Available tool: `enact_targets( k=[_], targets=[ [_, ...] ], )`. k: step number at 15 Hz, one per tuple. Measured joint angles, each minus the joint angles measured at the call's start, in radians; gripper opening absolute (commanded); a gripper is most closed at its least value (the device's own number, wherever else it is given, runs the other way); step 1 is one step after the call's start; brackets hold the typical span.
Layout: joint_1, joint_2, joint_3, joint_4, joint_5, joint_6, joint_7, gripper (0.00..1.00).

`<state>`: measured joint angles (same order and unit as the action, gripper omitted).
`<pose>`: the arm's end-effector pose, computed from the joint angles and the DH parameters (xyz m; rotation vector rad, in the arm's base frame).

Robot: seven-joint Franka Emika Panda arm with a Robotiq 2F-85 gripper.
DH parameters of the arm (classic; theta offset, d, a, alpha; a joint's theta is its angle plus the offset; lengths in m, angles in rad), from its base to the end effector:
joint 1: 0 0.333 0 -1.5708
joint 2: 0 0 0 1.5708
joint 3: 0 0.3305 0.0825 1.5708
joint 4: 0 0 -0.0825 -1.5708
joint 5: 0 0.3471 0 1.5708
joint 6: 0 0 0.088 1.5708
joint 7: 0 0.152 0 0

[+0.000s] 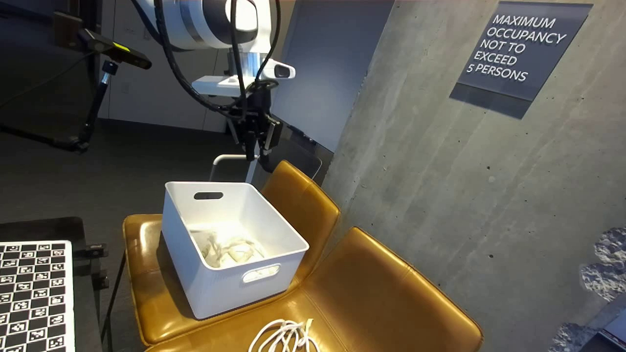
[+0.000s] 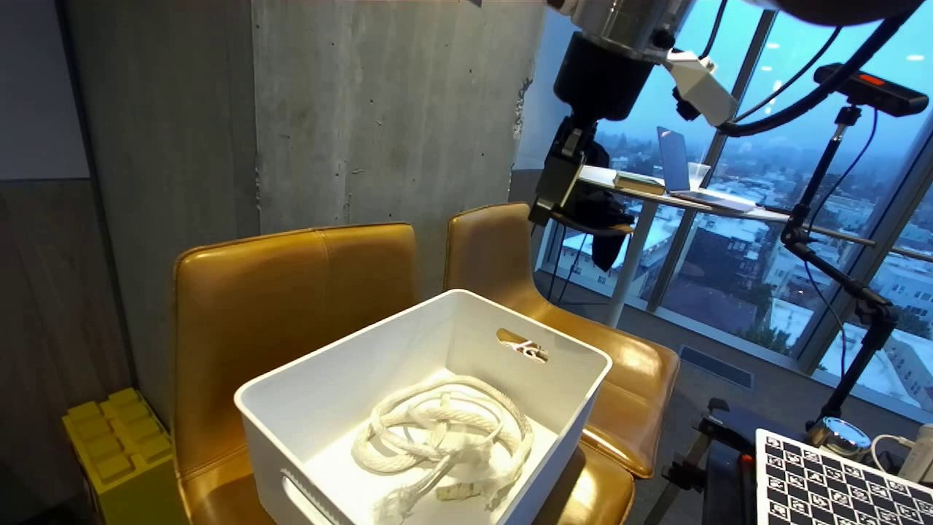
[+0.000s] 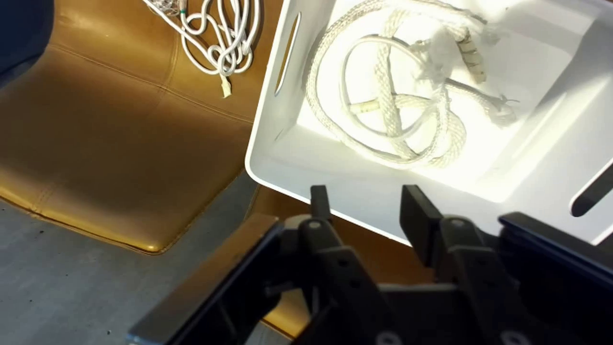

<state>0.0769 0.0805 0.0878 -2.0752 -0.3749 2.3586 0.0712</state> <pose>0.5575 0.0753 0.4044 2.8256 0.4746 0.3372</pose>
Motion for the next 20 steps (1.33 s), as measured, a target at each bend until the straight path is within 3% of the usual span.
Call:
enact_targets(
  k=[4, 12, 20],
  targets=[
    [-0.042, 0.031, -0.056, -0.013, 0.0, 0.042, -0.033, 1.0],
    [-0.203, 0.167, -0.177, 0.014, 0.068, 0.14, -0.275, 1.0],
    [-0.317, 0.452, -0.199, 0.207, 0.102, 0.151, -0.468, 1.0]
  ],
)
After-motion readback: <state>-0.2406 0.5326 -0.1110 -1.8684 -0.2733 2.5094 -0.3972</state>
